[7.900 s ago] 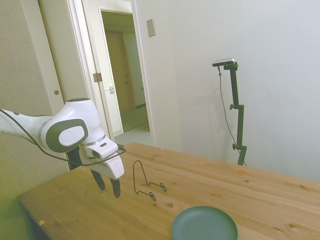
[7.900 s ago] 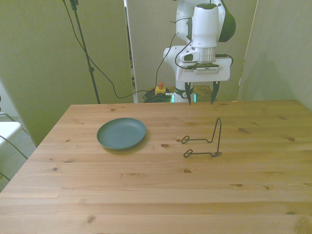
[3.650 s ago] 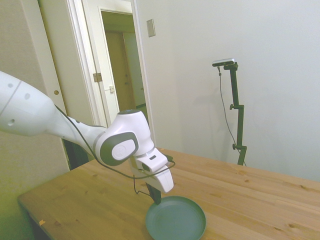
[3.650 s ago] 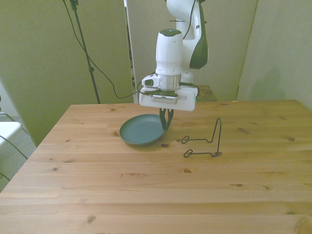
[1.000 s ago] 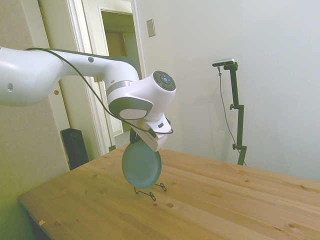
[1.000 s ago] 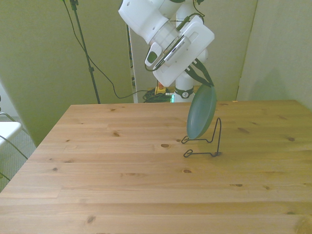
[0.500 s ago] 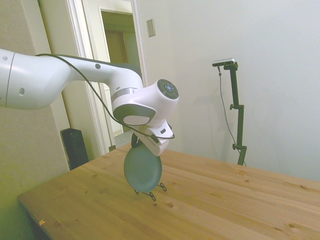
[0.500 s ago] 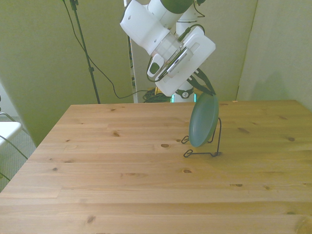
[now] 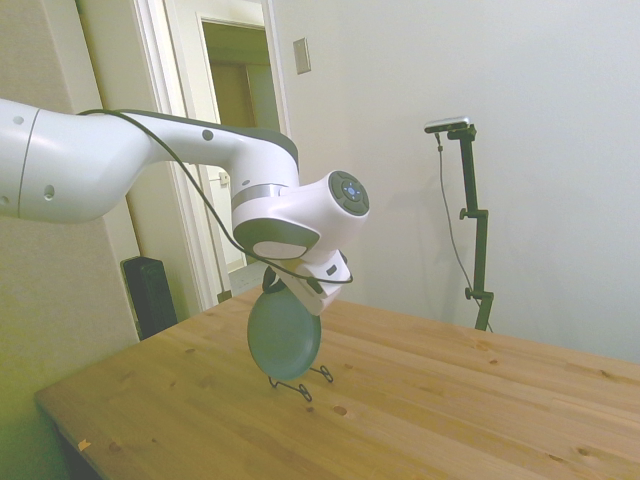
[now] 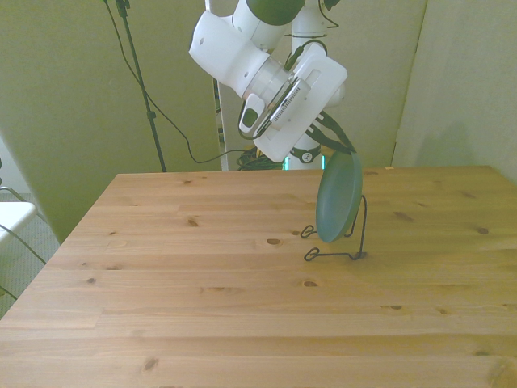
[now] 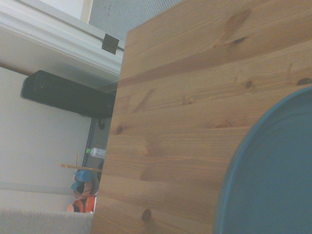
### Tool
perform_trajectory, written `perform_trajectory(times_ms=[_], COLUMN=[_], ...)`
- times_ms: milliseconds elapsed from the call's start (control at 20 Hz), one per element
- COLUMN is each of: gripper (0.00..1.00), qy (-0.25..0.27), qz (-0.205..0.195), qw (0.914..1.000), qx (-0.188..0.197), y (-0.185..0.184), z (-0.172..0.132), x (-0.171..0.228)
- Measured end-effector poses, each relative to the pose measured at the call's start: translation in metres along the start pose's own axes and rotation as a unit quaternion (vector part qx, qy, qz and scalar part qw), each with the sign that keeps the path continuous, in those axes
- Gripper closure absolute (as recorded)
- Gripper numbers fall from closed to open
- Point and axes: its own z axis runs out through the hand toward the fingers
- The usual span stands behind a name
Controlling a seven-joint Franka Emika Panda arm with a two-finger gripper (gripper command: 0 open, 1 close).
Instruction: Load the plate
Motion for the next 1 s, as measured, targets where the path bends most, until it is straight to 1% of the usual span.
perform_trajectory(times_ms=[500, 550, 1000], gripper=[1.00, 0.00, 0.00], qy=[-0.008, -0.009, -0.009], qz=[-0.011, -0.012, -0.020], qw=[0.9999, 0.9999, 0.9997], qx=[-0.004, -0.004, -0.005], y=[0.008, 0.009, 0.009], z=[0.009, 0.010, 0.011], x=[0.008, 0.009, 0.010])
